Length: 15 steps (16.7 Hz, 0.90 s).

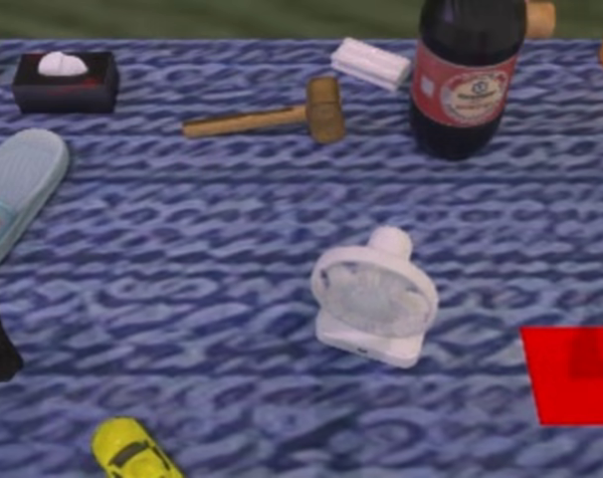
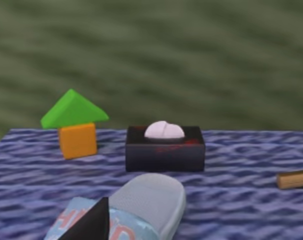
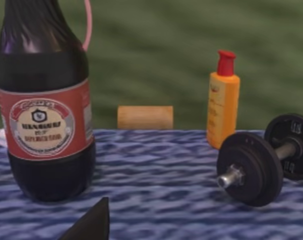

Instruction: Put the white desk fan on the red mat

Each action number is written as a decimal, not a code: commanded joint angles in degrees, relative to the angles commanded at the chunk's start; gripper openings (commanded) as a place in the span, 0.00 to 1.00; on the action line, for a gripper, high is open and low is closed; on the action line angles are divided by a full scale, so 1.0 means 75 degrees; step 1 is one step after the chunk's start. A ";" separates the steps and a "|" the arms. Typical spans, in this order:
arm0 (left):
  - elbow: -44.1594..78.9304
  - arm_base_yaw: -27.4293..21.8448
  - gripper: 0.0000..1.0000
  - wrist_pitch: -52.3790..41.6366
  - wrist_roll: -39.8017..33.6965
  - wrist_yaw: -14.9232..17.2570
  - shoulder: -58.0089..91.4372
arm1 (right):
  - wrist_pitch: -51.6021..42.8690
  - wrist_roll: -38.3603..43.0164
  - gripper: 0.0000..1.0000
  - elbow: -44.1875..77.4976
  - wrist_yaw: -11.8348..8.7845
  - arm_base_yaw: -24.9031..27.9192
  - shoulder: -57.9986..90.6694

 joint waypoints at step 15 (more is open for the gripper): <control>0.0000 0.0000 1.00 0.0000 0.0000 0.0000 0.0000 | -0.5115 -0.1617 1.00 0.6533 0.0026 0.2430 0.6673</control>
